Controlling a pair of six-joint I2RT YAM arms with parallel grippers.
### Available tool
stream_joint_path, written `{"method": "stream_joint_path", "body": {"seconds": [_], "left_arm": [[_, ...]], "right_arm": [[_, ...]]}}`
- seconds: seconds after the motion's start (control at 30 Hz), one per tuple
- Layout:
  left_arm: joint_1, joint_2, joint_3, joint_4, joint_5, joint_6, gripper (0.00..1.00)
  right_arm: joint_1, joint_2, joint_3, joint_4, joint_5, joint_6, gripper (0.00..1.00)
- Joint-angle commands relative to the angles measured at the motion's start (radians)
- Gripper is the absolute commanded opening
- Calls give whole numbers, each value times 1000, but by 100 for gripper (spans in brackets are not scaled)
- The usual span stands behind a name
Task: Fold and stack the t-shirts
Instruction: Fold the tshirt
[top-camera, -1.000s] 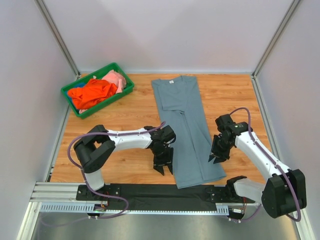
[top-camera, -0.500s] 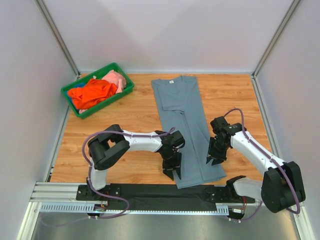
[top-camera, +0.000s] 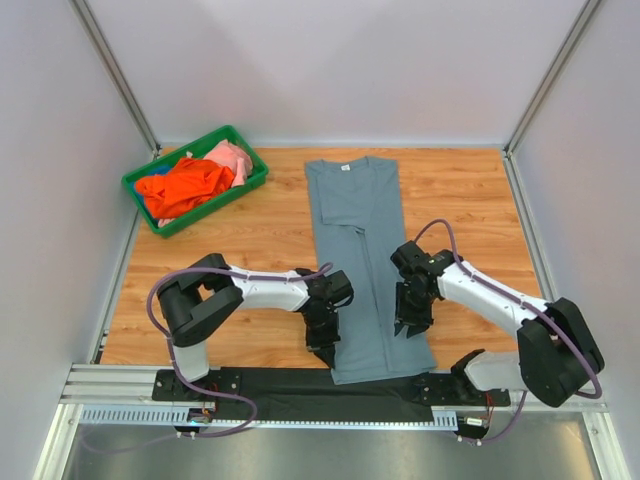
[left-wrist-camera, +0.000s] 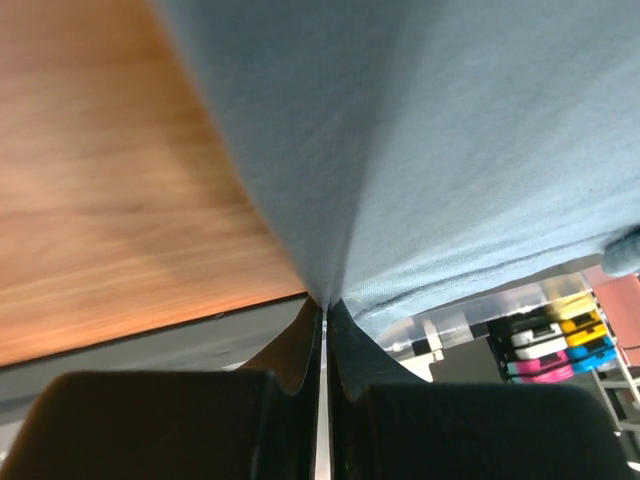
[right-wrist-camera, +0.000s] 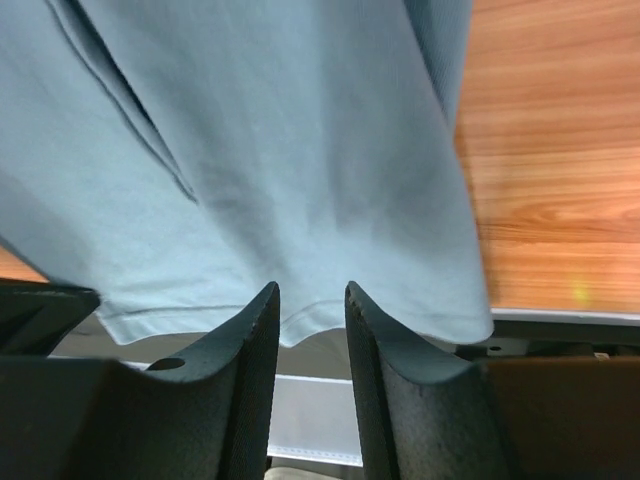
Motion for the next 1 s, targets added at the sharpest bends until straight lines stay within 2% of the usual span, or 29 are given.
{"method": "stream_joint_path", "body": {"seconds": [0.0,0.17,0.2,0.27,0.5,0.77,0.97], "left_arm": [[9,-67,-54,-84,-35,-18,4],[23,-124,-45,-168,-98,-9,20],[23,-136,-43,-188,-107,-11,28],[26,-175,-45,-196,-128,-21,32],[26,-252,-101,-42,-69,-63,48],[8,-201,-149,7,-18,-78,51],[0,-169,-212,119,14,-104,47]], "right_arm": [[49,23,10,62,-4,63,34],[145,43,32,122,-44,116,34],[161,45,38,124,-45,132,34],[207,48,50,128,-44,169,34],[316,85,56,102,37,228,34],[374,88,35,101,74,258,33],[398,117,32,112,73,291,30]]}}
